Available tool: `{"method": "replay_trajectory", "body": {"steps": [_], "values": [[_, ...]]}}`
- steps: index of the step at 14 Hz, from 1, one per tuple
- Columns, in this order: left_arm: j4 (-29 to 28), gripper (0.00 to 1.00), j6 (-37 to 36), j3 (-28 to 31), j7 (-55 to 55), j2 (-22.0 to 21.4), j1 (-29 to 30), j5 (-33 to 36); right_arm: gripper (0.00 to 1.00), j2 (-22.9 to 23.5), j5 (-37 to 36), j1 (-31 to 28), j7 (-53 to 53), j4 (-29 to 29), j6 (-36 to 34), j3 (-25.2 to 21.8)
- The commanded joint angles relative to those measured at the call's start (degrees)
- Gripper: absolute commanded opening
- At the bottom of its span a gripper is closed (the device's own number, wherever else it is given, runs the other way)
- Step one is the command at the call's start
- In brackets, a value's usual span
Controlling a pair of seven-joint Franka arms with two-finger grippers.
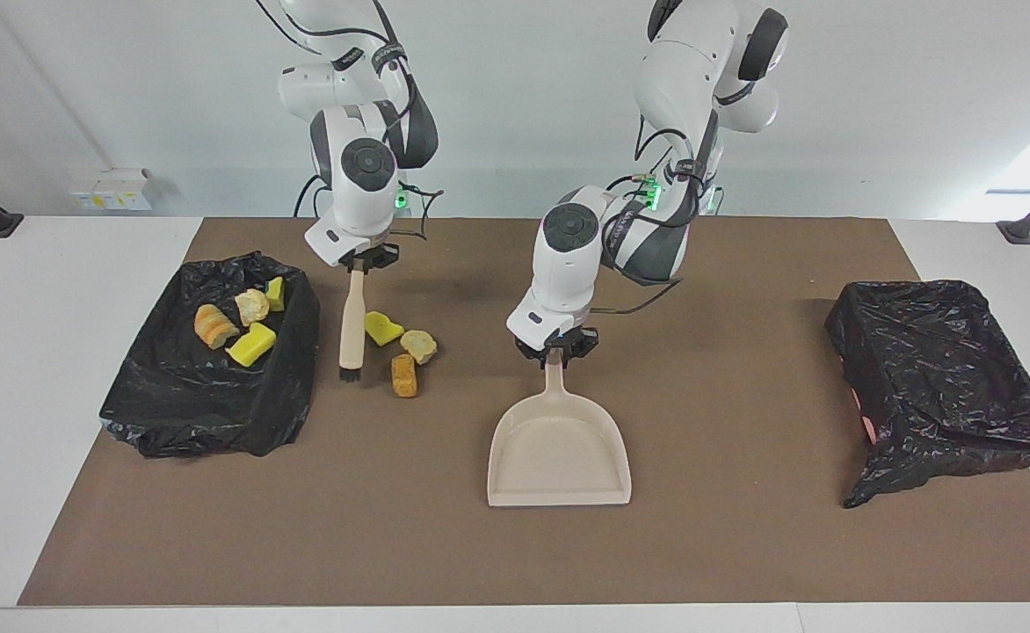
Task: Sweep and dump trash in bin
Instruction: 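Place the dustpan near the remaining pieces with the left gripper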
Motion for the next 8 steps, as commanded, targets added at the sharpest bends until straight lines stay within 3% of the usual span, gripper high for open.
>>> {"method": "replay_trajectory", "body": {"steps": [1,3,8], "values": [[-1.96,0.00,0.12,0.34,-0.32,-1.87,-0.07,1.12,0.00,1.40,3.94,0.06,-2.67,0.12,1.30,0.23],[-1.78,0.00,0.12,0.42,2.38,-2.83,0.28,1.20,0.00,2.20,9.67,0.15,-5.05,0.91,2.53,0.32],[-2.13,0.00,-3.64,0.51,33.91,-5.91,5.11,1.12,0.00,5.18,17.60,4.10,-3.83,7.05,1.14,0.32]]}}
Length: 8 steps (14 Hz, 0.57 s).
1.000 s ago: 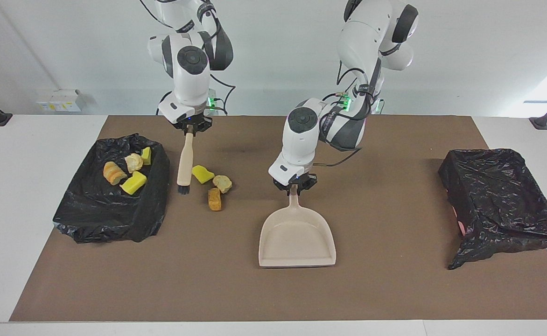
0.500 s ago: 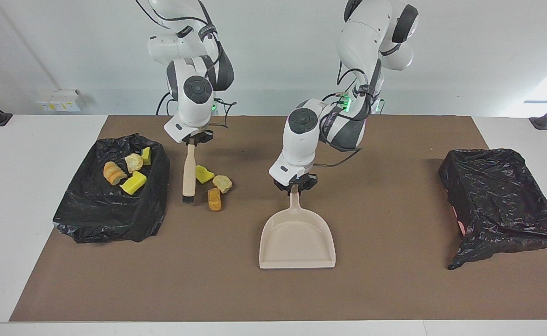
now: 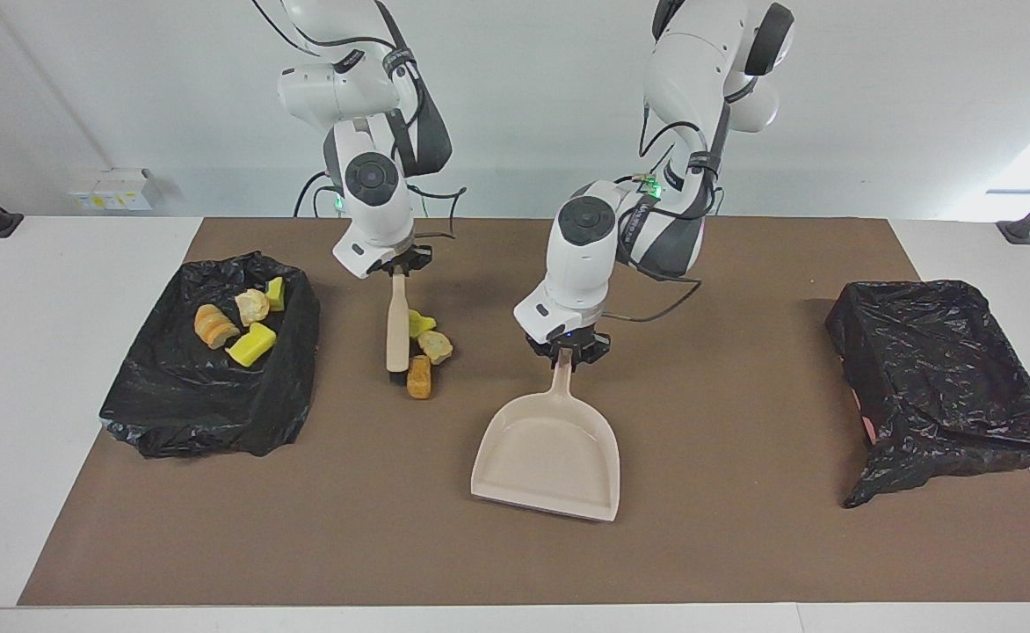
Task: Sweep and dump trash in bin
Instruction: 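Place the dustpan near the remaining pieces with the left gripper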
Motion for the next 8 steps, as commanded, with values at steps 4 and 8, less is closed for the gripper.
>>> {"method": "replay_trajectory", "body": {"steps": [4,8], "values": [[-2.08,0.00,-7.46,-0.21,29.12,-4.45,4.70,0.92,0.00,-2.48,0.29,-0.34,3.54,5.47,-6.39,-0.87],[-2.17,0.00,-11.33,0.32,46.26,-4.98,6.11,4.69,0.00,-9.15,-5.96,-1.49,3.20,-1.27,-8.36,-0.44]]}}
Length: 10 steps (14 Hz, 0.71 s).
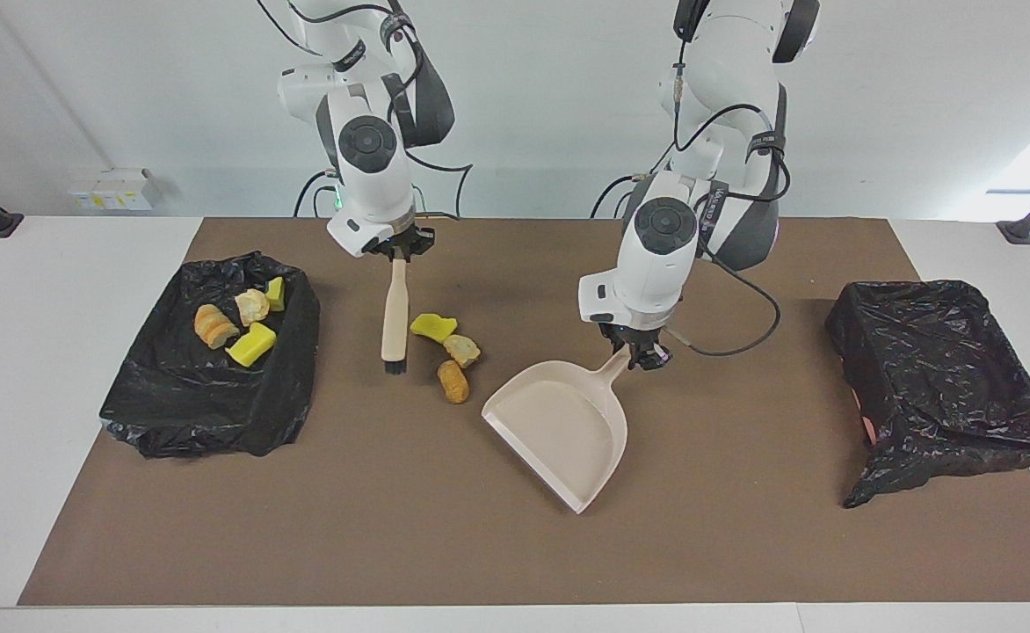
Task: Sweep and dump trash in bin
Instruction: 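Place the dustpan near the remaining pieces with the left gripper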
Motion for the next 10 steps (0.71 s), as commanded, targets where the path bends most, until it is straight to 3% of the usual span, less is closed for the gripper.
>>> {"method": "replay_trajectory", "body": {"steps": [1,4,8,10], "values": [[-2.06,0.00,-2.60,-0.02,10.68,-2.29,1.39,2.51,0.00,-5.64,-1.72,-0.68,0.22,-7.23,1.86,0.69],[-6.17,0.00,-1.21,-0.02,18.79,-4.13,1.48,3.65,0.00,-1.44,-3.21,-1.56,1.09,-7.51,3.96,0.78],[-18.64,0.00,12.04,-0.02,24.34,-9.49,-0.71,5.77,0.00,1.73,-2.07,-0.78,2.59,-7.60,8.36,0.96],[-20.95,0.00,14.52,-0.10,24.96,-10.56,-1.94,6.64,0.00,3.84,-1.20,0.10,3.21,-7.51,11.26,1.05]]}}
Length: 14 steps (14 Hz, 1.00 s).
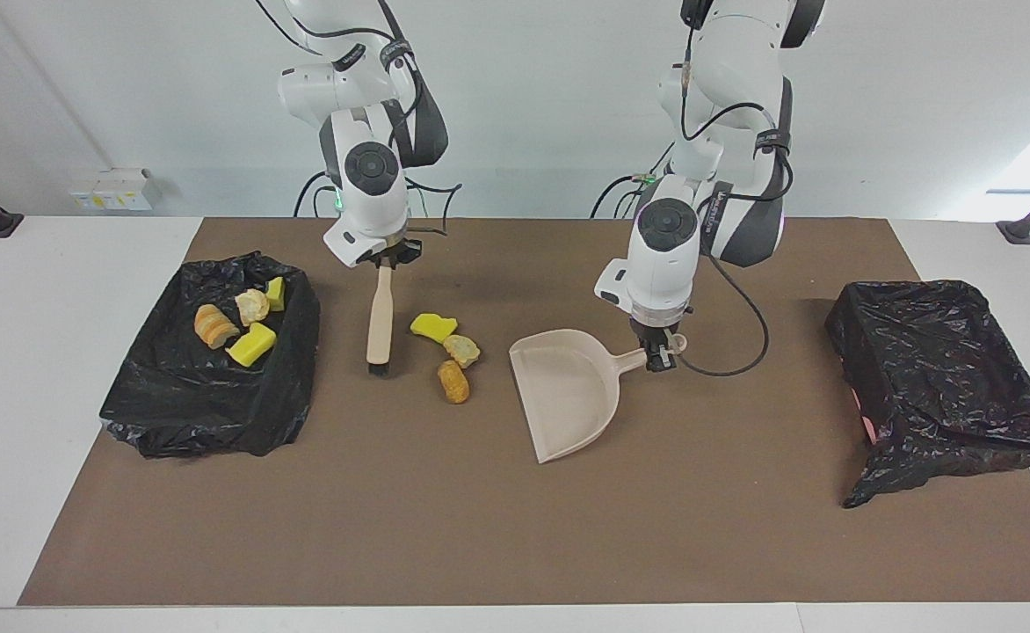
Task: Sweep and dump trash in bin
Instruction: 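Sweep the remaining pieces into the dustpan with the right gripper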
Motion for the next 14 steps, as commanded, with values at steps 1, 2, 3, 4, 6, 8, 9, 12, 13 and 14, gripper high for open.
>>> {"method": "replay_trajectory", "body": {"steps": [1,2,3,4,6,8,9,12,13,14], "values": [[-6.80,0.00,3.74,0.27,3.06,-4.76,-2.97,2.15,0.00,2.01,2.41,1.28,1.73,0.26,3.13,0.56],[-7.24,0.00,3.66,0.27,3.16,-5.11,-3.94,2.16,0.00,2.19,4.00,1.54,1.46,0.43,3.48,0.56],[-7.59,0.00,3.66,0.27,3.16,-5.46,-4.82,2.16,0.00,2.28,5.93,1.72,0.94,0.61,4.01,0.56],[-8.29,0.00,3.83,0.27,3.08,-5.81,-5.44,2.16,0.00,2.46,8.21,3.03,0.59,0.78,5.06,0.56],[-10.75,0.00,4.27,0.18,2.64,-7.30,-6.67,2.16,0.00,3.86,12.95,4.10,0.67,1.57,7.43,0.64],[-13.04,0.00,6.11,0.18,2.11,-8.53,-7.64,2.07,0.00,5.09,18.92,5.05,0.67,3.23,8.94,0.65],[-13.74,0.00,6.90,0.10,1.06,-8.63,-7.73,2.07,0.00,5.62,21.04,6.11,1.19,4.46,8.76,0.65],[-14.36,0.00,9.27,-0.08,-1.57,-8.72,-7.99,1.89,0.00,6.50,25.10,8.23,3.30,8.07,7.97,0.65],[-15.15,0.00,10.68,-0.08,-2.19,-8.72,-7.99,1.54,0.00,6.50,25.19,8.14,3.48,9.99,5.97,0.65],[-15.33,0.00,11.30,-0.08,-2.55,-8.72,-7.91,1.45,0.00,6.41,25.11,8.05,3.57,12.62,2.56,0.56]]}}
